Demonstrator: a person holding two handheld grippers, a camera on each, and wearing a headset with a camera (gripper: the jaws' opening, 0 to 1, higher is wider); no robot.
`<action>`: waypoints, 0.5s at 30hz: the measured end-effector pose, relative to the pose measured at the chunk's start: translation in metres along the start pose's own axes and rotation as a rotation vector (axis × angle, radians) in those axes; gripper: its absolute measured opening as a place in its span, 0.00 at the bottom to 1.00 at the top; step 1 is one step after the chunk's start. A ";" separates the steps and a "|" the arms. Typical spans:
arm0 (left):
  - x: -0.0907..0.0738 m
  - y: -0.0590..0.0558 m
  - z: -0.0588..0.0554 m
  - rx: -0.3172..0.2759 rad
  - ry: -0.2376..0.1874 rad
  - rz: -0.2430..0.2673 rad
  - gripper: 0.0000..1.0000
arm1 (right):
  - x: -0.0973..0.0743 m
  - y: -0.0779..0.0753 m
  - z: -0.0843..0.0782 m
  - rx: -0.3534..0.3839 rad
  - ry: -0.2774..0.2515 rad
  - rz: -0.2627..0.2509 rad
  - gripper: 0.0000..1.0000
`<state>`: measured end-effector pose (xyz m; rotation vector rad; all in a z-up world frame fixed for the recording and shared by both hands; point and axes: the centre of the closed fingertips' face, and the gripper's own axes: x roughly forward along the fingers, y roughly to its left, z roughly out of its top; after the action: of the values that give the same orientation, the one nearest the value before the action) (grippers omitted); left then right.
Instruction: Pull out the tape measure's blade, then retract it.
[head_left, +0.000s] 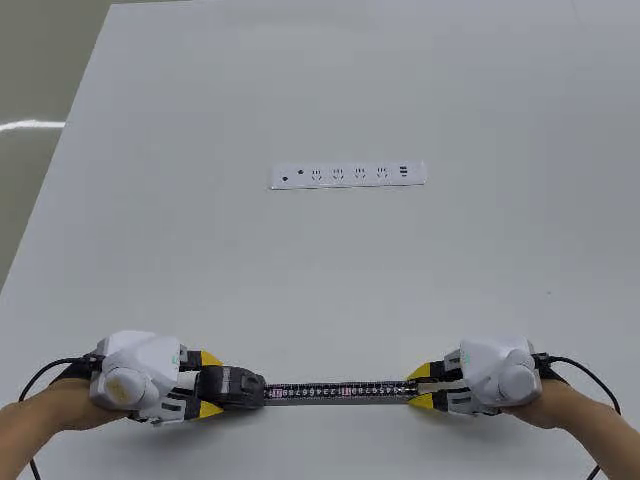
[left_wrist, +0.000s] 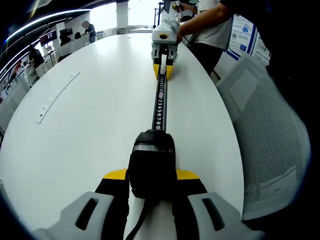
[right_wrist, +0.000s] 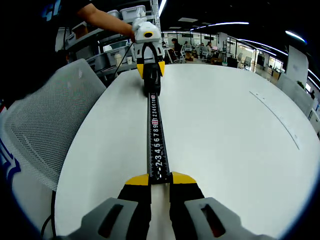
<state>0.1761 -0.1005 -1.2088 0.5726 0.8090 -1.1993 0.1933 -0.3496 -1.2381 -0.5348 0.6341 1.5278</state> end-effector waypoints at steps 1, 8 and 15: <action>0.000 0.000 0.000 0.000 0.000 0.000 0.29 | -0.001 0.000 -0.001 0.000 0.002 -0.001 0.11; 0.000 -0.001 0.000 0.002 0.002 -0.004 0.29 | -0.006 0.000 -0.007 0.004 0.010 -0.005 0.11; 0.000 -0.001 0.001 0.002 0.004 -0.006 0.29 | -0.010 -0.001 -0.013 0.012 0.020 -0.010 0.11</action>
<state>0.1758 -0.1014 -1.2084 0.5744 0.8130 -1.2051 0.1941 -0.3659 -1.2406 -0.5442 0.6545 1.5106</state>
